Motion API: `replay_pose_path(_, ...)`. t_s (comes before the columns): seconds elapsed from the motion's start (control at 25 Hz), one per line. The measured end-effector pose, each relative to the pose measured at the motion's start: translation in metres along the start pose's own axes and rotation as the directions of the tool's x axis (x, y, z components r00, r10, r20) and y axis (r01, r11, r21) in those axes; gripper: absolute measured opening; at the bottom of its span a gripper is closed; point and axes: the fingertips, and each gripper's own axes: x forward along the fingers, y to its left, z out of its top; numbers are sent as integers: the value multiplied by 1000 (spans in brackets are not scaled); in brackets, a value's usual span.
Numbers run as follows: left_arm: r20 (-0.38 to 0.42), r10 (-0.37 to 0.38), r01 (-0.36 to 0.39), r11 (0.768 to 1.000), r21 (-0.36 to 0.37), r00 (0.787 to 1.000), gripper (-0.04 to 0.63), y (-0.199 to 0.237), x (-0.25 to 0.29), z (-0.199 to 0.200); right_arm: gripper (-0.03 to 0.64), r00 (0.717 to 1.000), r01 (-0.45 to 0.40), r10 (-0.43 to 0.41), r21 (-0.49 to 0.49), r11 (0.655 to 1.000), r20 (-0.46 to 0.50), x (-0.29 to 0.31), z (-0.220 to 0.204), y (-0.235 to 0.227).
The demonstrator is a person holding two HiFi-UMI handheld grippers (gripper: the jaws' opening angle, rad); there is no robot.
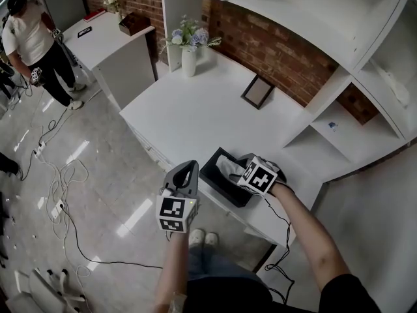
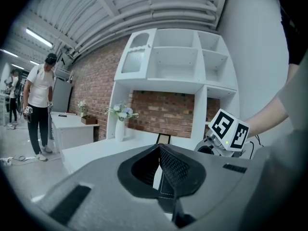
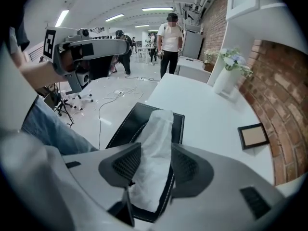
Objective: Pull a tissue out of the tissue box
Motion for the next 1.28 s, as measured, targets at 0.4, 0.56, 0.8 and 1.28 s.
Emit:
replay_pose_path(0.4,1,3,-3,1000,-5,1000,8,3,-2,1,97,1000,16,-16,-25,1000,-19,0,0,6)
replay_pose_path(0.56,-1,5,-5,1000,-6,1000,6,4,-3,1,24,999,33,-34,-64,997,-5,-1,4,9)
replay_pose_path(0.8,-2,1,-1,1000,-5,1000,7,4,-4,-1,3,999,43,-43,-74,996,6,-3,4,11)
replay_pose_path(1.28,10,-16,16,1000,-7,1000,6,3,-3,6,1,990,121,-117,-44,992,76,-30,22,2)
